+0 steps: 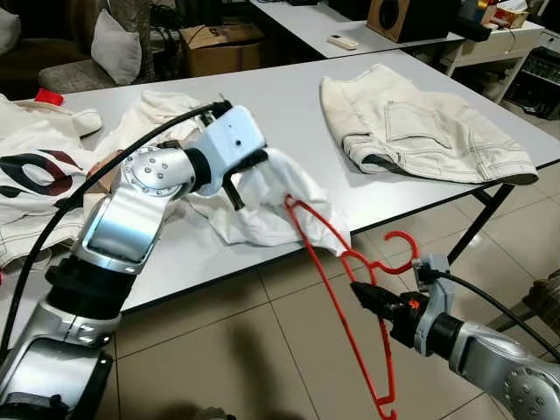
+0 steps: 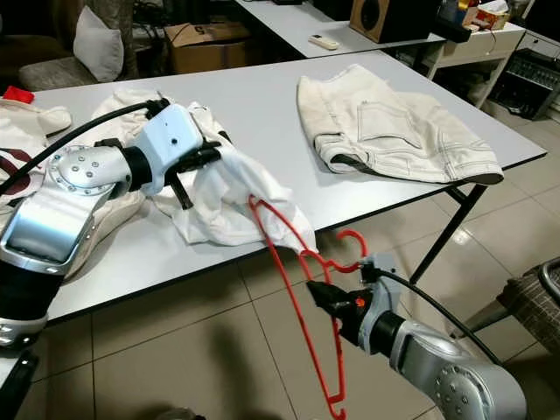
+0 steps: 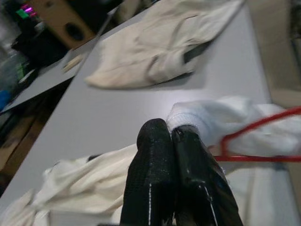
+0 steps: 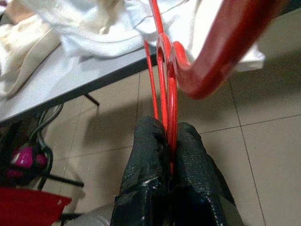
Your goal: Hang hanger
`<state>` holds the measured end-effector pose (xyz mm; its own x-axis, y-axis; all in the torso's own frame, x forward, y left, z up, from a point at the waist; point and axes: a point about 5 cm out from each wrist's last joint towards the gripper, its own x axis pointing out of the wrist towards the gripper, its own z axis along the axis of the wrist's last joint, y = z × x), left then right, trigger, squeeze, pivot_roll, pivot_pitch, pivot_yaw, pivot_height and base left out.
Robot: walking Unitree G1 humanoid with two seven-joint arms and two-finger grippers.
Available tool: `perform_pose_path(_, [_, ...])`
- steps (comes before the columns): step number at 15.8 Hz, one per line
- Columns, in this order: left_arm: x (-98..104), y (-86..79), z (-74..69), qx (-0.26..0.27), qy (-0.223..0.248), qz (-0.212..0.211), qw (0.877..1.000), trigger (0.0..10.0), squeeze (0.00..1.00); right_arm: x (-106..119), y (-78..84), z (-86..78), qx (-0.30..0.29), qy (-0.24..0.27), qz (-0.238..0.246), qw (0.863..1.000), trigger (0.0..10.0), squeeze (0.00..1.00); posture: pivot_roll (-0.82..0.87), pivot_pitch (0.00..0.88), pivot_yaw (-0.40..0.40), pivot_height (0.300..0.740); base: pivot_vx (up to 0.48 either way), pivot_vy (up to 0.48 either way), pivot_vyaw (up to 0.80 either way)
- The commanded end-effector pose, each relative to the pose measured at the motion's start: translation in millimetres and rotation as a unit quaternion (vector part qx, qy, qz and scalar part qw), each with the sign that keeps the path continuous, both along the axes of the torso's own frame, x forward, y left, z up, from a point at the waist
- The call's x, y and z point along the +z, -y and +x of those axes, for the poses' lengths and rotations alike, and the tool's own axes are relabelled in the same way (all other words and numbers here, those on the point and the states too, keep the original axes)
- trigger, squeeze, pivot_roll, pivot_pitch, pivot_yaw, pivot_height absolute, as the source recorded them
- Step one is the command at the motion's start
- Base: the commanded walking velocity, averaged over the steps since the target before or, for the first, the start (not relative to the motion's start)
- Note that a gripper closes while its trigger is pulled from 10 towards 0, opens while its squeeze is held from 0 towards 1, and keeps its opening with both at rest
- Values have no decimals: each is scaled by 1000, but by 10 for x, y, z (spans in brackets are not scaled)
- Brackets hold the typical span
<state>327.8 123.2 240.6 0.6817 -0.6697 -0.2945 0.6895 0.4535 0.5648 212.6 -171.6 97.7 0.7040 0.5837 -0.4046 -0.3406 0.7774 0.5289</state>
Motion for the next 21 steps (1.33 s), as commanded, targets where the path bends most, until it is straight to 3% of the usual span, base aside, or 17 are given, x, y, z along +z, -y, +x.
perform_pose_path(1, [-10,108,-82,-42,-9,4,999,0,0,75,24,94,-22,20,10,1000,10000,0,-102,0,-15,740,0,0,0])
perform_pose_path(4, [-301,321,-178,-79,-60,-12,995,0,0,-11,-140,230,-45,0,90,995,10000,0,-108,0,-6,740,0,0,0])
perform_pose_path(5, [-528,374,-190,-75,-63,19,995,0,0,-53,-216,285,-51,-2,112,992,10000,0,-107,0,-5,740,0,0,0])
perform_pose_path(6, [-571,375,-193,-71,-63,22,995,0,0,-12,-237,308,-55,7,130,990,10000,0,-107,0,-4,740,0,0,0])
perform_pose_path(8, [-610,320,-179,-50,-55,26,997,0,0,94,-229,381,-81,25,176,981,10000,0,-101,0,-3,740,0,0,0])
perform_pose_path(10, [-686,29,-103,1,-45,71,996,0,0,233,-114,459,-133,63,246,958,10000,0,-93,0,-5,740,0,0,0])
perform_pose_path(11, [-660,-67,-102,2,-47,68,997,0,0,276,-62,493,-155,78,275,946,10000,0,-92,0,-2,740,0,0,0])
perform_pose_path(13, [-597,-44,-137,-37,-53,43,997,0,0,242,-65,560,-167,83,276,943,10000,0,-88,0,5,740,0,0,0])
perform_pose_path(15, [-538,-2,-160,-71,-57,37,995,0,0,292,-95,648,-181,94,317,926,10000,0,-85,0,11,740,0,0,0])
perform_pose_path(16, [-519,9,-174,-89,-64,47,993,0,0,402,-102,718,-192,108,364,905,10000,0,-81,0,13,740,0,0,0])
perform_pose_path(18, [-508,6,-190,-102,-67,61,991,0,0,479,-85,809,-211,108,409,881,10000,0,-79,0,14,740,0,0,0])
perform_pose_path(19, [-459,35,-205,-112,-66,46,990,0,0,474,-80,863,-218,99,424,873,10000,0,-78,0,13,740,0,0,0])
perform_pose_path(20, [-402,74,-237,-130,-69,30,989,0,0,447,-124,913,-216,91,400,886,10000,0,-71,0,8,740,0,0,0])
perform_pose_path(21, [-390,83,-261,-140,-77,29,987,0,0,464,-142,938,-219,94,403,884,10000,0,-67,0,4,740,0,0,0])
